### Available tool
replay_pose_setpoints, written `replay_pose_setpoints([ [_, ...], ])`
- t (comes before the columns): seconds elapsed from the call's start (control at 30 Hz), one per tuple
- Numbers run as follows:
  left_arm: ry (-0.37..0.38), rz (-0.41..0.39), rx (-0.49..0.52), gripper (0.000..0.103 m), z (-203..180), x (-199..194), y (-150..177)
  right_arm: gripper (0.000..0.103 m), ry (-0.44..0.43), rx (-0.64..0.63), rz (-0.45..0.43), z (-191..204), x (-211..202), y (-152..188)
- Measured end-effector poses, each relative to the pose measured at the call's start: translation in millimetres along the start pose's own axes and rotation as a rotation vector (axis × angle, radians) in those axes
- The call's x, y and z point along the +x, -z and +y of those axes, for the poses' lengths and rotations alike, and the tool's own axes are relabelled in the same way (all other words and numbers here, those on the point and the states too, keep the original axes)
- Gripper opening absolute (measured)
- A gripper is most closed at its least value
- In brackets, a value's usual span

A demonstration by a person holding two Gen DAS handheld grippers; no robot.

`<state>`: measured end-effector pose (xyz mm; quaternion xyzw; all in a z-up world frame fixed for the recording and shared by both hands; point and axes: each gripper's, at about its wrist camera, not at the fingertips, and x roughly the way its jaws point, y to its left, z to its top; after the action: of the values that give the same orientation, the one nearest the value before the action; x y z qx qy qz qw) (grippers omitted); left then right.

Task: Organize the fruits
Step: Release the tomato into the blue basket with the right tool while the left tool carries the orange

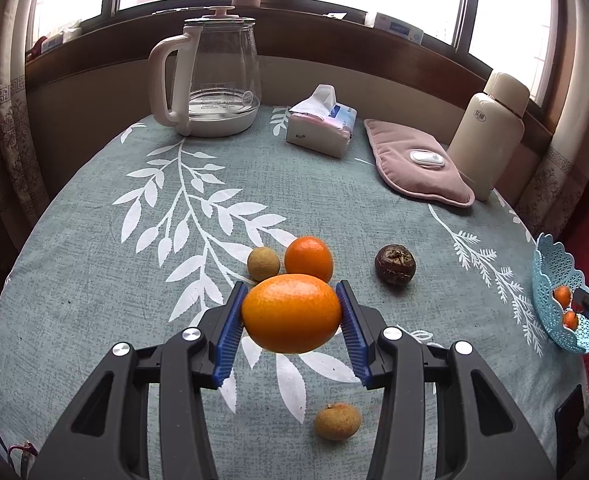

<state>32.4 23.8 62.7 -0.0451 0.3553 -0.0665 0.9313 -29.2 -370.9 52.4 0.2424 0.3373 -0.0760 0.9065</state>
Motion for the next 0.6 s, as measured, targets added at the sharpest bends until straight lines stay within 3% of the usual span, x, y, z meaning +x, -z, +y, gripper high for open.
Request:
replay_pose_setpoints([
  [0.07,0.001,-0.001,0.005,0.046,-3.4,-0.3,-0.4,0.032,-0.002,0.019,0.003,-5.4,0.8,-0.9],
  [0.13,0.003,-0.001,0.011,0.046,-7.2,-0.4,-0.6,0.055,-0.004,0.036,-0.001,-9.9,-0.3,-1.6],
  [0.17,0.006,0.002,0.014,0.046,-9.2,0.0,-0.5,0.058,-0.002,0.041,-0.008,-11.8,-1.7,-1.8],
  [0.6,0.057,0.017,0.102,0.046,-59.5,3.6,2.4,0.058,0.003,0.045,-0.097,-29.8,-27.7,-10.6],
])
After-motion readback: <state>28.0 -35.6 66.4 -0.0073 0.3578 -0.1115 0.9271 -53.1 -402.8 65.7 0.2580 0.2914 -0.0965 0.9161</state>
